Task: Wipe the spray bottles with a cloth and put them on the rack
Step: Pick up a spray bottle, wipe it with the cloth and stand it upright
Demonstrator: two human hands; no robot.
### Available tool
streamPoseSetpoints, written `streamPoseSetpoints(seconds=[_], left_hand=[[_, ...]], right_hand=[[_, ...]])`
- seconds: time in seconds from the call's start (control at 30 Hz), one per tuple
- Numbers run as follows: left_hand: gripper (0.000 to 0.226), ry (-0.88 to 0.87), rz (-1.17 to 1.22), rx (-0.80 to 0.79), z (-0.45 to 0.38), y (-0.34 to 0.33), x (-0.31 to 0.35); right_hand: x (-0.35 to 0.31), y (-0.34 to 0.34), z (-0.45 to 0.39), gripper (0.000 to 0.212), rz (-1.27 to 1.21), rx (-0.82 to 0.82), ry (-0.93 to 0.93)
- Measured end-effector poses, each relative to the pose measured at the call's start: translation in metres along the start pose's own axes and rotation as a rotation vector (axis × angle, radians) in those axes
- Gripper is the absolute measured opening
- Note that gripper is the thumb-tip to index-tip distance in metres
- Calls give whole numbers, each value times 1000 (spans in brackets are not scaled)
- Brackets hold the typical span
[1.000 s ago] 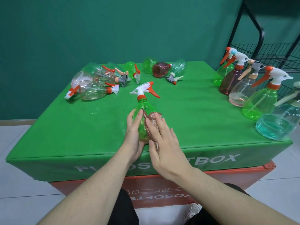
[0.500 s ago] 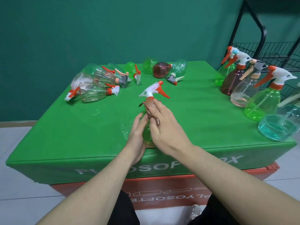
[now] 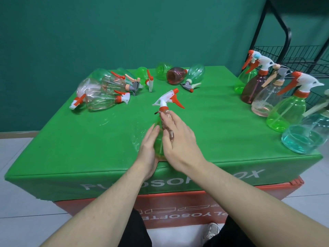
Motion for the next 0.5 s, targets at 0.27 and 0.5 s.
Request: streamPoseSetpoints(seconds=[0.27,0.5], left_hand=[[28,-122,-32,62,11,-9,13],[63,-106,-29,50,16,-10,15]], right_hand=[[-10,-11,30,64,125,-38,109],[-8,-16,53,63,141,-68,156]])
Point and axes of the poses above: each hand's wrist, its own z-axis away from the middle knuckle, its own y-axis out of the back of the hand, x = y × z, the point moved 6 cm from there along -z, towards the middle knuckle, and after that the axes turned 13 degrees about y, right-handed, at the moved point
